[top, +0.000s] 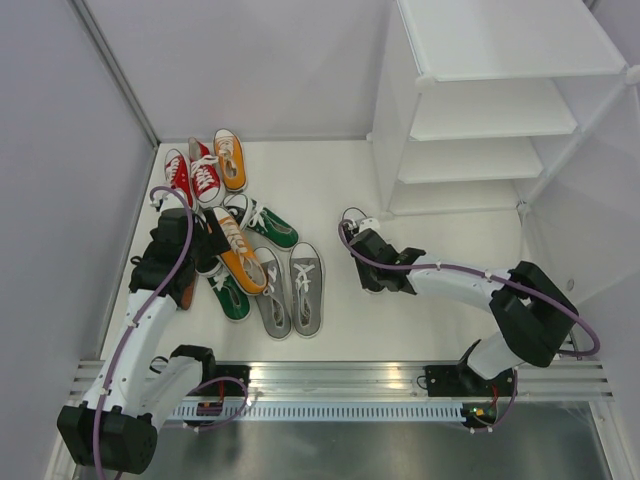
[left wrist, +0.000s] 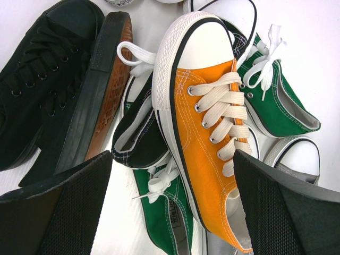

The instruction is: Place and organize the shoes in the shoe cabinet

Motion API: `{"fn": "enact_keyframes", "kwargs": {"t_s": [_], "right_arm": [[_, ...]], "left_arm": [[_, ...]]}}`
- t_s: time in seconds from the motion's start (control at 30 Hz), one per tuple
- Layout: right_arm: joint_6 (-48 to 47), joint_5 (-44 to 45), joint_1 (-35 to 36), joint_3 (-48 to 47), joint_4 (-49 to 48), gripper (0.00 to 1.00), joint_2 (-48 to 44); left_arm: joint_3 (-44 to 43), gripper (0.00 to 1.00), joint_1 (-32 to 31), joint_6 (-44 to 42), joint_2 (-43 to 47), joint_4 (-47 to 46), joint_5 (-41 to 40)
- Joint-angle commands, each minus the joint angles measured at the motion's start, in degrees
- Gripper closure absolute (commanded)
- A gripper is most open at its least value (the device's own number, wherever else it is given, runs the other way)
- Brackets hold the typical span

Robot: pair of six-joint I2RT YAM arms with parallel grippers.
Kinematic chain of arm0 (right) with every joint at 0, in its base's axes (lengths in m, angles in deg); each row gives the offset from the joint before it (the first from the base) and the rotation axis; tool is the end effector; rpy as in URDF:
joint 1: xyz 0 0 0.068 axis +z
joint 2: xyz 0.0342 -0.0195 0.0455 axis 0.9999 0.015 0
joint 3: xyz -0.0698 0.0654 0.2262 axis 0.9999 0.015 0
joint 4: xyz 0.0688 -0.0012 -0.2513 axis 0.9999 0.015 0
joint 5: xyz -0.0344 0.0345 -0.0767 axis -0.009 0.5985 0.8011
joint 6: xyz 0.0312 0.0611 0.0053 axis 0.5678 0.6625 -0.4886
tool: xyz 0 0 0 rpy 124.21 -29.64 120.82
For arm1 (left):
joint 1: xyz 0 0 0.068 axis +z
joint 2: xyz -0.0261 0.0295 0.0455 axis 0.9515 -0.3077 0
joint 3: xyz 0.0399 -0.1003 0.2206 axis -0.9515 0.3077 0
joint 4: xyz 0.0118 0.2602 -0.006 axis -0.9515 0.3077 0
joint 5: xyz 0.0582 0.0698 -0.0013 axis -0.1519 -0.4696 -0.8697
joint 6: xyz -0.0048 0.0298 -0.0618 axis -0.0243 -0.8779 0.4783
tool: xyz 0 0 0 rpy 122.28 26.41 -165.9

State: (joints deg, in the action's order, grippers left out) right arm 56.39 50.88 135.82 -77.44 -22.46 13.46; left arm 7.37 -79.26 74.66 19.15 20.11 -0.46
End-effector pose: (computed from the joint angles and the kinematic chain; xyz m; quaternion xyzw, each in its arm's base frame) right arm 0.2199 0.2114 0.1340 -0.1465 0.9389 0.0584 0.3060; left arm 0.2171 -0.0131 0.2615 -0.1790 0.8746 -0.0022 0.4505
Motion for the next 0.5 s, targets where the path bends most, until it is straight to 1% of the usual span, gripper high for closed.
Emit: {"fn": "enact_keyframes", "kwargs": {"t_s": [0.0,0.1,0.13,0.2,0.23,0.27,0.4,0.47], "right_arm": [[1.0,0.5,0.3,2.7,4.1,0.69,2.6],[-0.1,0.0,0.3,1.8,4.2,0.73,1.5],[-1.1,-0.3,0.3,1.4,4.6,0.78,1.4],[-1.8,-0.7,0.3,0.1,5.7,0.85,1.4],[-2.1,-0.6,0.3,-0.3,6.2,0.97,1.3],[-2.7,-0.7,0.3,-0.7,7.4,0.99,1.2],[-3.4,-2.0,0.3,-1.8,9.9,0.99,-1.7],[-3.5,-2.1,0.3,-2.6,12.0,0.99,-5.0]], "left_arm": [[0.1,0.03,0.3,-1.9,0.4,-1.6,-0.7],[0.1,0.03,0.3,-1.9,0.4,-1.6,-0.7],[0.1,0.03,0.3,-2.0,0.5,-1.5,-0.7],[0.1,0.03,0.3,-2.0,0.5,-1.6,-0.7],[0.1,0.03,0.3,-1.9,0.6,-1.6,-0.7],[0.0,0.03,0.3,-2.0,0.5,-1.6,-0.7],[0.1,0.03,0.3,-2.1,0.7,-1.6,-0.7],[0.1,0.03,0.3,-2.1,0.9,-1.6,-0.7]]}}
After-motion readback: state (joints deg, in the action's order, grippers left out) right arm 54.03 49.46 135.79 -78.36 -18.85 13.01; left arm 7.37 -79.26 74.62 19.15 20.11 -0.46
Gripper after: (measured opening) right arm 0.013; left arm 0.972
